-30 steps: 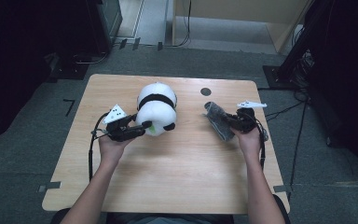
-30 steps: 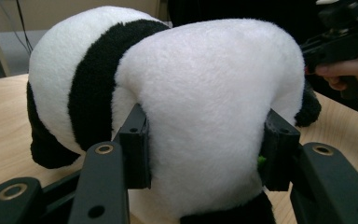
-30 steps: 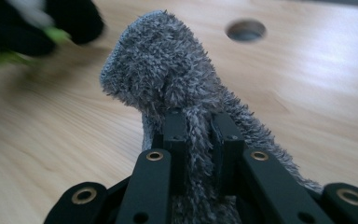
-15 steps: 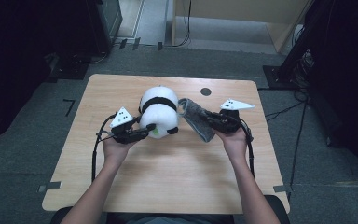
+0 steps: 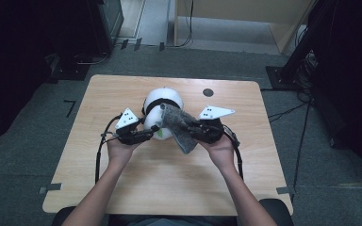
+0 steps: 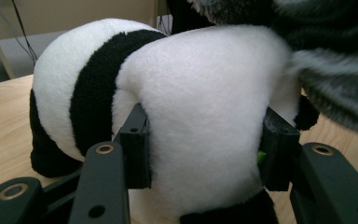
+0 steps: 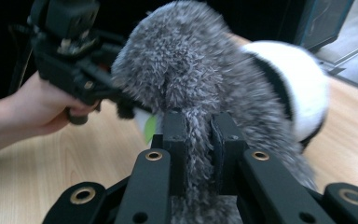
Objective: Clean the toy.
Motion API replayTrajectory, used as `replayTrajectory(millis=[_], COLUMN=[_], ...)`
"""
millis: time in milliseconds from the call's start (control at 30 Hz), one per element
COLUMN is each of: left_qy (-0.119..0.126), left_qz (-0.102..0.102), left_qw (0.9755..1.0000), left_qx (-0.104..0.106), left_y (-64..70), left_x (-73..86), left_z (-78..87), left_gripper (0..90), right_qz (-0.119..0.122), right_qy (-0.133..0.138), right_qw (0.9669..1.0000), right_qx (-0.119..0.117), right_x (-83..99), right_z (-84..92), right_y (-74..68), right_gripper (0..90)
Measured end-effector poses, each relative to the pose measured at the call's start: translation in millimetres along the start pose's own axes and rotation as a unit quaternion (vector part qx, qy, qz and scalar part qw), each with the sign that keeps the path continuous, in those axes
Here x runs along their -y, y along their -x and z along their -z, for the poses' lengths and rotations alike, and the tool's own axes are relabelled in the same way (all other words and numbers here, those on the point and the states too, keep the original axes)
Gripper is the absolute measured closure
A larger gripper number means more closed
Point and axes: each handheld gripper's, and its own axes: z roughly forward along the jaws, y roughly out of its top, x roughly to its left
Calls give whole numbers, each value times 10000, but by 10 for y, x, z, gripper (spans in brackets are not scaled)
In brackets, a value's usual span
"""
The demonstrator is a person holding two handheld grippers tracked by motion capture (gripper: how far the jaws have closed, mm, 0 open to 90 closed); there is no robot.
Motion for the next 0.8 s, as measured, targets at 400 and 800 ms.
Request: replayTrajectory(millis=[400,800], left_qy=[75,220], left_qz=[2,54], left_qw=[9999,9997], left_qx=[-82,-110], left_y=[-34,-55], left_x=[-22,-48], left_z=[9,66], left_gripper=[478,477], right_qz=[190,232], right_qy=[-487,-1242], right_qw=[9985,9910], right_qx=[-159,-436], right_x=[173,394], right_z=[-240,-522], right_y=[-128,-173], right_gripper=[795,797])
